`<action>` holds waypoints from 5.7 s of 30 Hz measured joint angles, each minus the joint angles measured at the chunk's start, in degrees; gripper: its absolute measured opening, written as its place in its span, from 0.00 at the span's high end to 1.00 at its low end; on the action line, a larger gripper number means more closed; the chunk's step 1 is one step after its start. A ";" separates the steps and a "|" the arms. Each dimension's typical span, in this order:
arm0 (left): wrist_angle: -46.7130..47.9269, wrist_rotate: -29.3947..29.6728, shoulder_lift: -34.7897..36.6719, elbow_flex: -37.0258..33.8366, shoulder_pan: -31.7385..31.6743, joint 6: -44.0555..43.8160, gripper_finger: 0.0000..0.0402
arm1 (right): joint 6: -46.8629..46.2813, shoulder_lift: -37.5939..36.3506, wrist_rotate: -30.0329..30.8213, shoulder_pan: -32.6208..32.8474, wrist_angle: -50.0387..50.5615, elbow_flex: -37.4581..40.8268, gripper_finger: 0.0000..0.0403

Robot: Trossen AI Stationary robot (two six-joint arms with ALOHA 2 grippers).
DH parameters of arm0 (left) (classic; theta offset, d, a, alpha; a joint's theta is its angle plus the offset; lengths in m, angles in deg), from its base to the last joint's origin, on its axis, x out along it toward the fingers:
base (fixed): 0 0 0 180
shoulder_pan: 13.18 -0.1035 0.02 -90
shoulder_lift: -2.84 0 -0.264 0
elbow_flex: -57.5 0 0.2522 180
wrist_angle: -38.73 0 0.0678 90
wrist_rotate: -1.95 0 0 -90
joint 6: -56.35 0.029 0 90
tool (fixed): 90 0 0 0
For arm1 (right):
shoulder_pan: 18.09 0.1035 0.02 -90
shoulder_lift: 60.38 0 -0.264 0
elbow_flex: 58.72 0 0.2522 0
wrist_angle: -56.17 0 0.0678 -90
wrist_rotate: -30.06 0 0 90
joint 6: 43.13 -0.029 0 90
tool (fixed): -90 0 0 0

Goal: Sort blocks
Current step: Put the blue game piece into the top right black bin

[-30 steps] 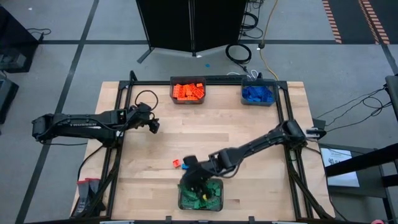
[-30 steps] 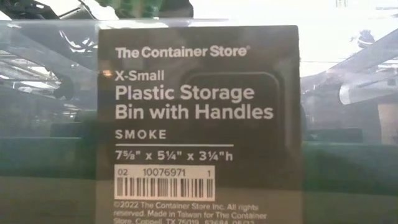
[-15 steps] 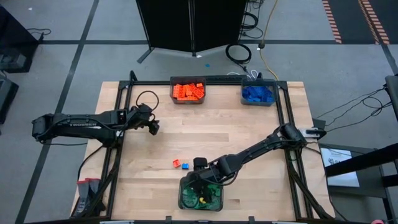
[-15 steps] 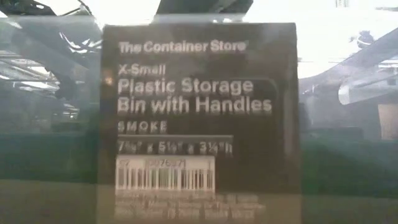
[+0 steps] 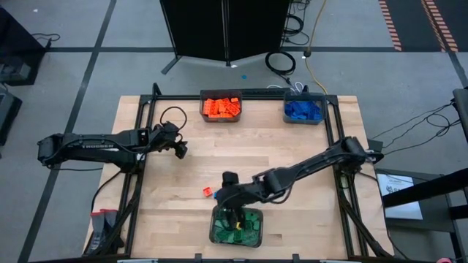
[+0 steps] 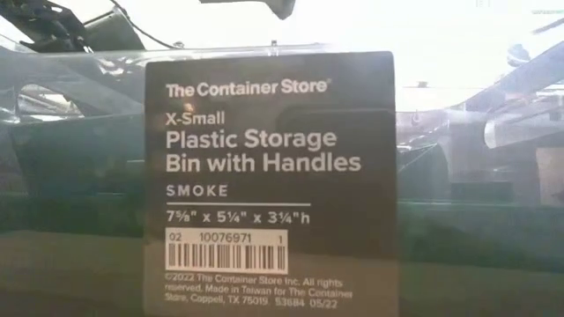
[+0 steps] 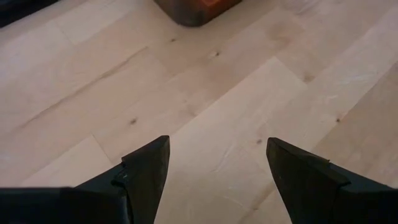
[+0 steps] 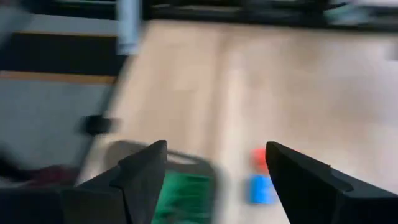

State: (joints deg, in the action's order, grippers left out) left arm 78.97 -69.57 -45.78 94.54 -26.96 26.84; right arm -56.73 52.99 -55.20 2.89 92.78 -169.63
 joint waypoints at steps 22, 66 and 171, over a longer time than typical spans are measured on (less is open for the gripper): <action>0.02 -0.20 0.00 0.00 0.00 -1.66 0.33 | 12.55 9.99 -7.45 -12.21 5.32 0.09 0.43; 0.21 1.73 -0.01 -0.02 0.04 -1.42 0.33 | 11.92 16.21 -13.53 -10.64 1.12 -0.11 0.79; 1.50 3.93 0.00 -0.01 0.04 1.49 0.33 | -3.50 -6.03 -21.99 -17.72 18.64 27.28 0.35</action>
State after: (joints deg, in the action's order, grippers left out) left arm 80.47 -65.63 -45.78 94.54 -26.91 28.32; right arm -60.23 46.96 -77.19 -14.83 111.42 -142.35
